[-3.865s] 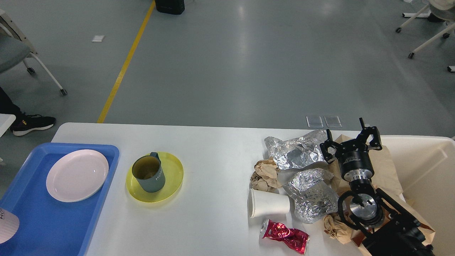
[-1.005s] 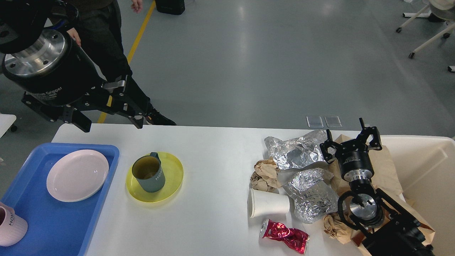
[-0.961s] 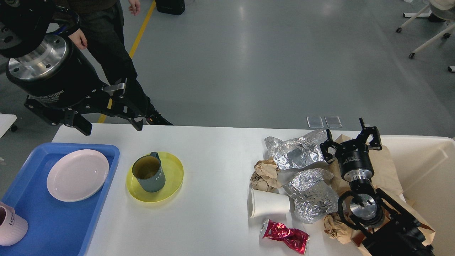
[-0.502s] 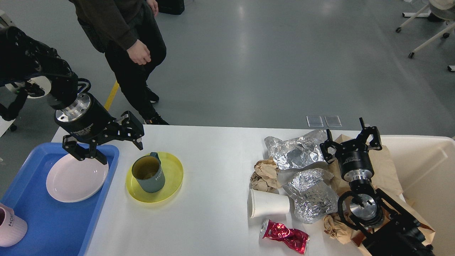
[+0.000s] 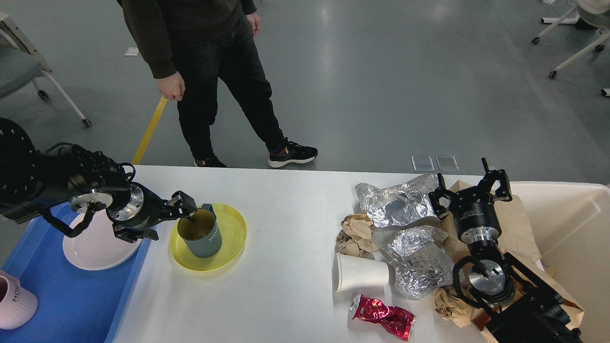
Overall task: Tidy desktop
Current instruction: 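Raise the left gripper and move it to the grey-green mug, then grasp the grey-green mug with the left gripper and lift it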
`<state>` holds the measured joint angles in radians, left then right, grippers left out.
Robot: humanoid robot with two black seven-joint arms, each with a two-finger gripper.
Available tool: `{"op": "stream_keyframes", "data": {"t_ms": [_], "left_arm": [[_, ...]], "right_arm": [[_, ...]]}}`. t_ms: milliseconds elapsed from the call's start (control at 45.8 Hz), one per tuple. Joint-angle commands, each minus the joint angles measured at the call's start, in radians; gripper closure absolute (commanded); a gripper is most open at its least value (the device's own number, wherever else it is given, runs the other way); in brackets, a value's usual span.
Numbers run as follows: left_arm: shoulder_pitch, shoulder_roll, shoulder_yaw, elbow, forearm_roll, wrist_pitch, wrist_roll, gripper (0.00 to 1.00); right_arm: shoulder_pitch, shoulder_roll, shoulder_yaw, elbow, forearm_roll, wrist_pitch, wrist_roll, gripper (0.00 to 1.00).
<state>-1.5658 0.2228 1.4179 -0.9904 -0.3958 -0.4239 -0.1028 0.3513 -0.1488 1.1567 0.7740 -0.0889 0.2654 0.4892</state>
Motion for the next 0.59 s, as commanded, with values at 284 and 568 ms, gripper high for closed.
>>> {"op": "stream_keyframes", "data": {"t_ms": [284,568], "left_arm": [[0.13,-0.016,-0.066,0.07,0.014,0.119,0.006,0.08],[0.188,-0.026,-0.094,0.128,0.014,0.128,0.0,0.05]], "right_arm": [[0.0,0.0,0.0,-0.001,0.0,0.0,0.0,0.0],[0.002,0.0,0.0,-0.001,0.0,0.0,0.0,0.0]]}}
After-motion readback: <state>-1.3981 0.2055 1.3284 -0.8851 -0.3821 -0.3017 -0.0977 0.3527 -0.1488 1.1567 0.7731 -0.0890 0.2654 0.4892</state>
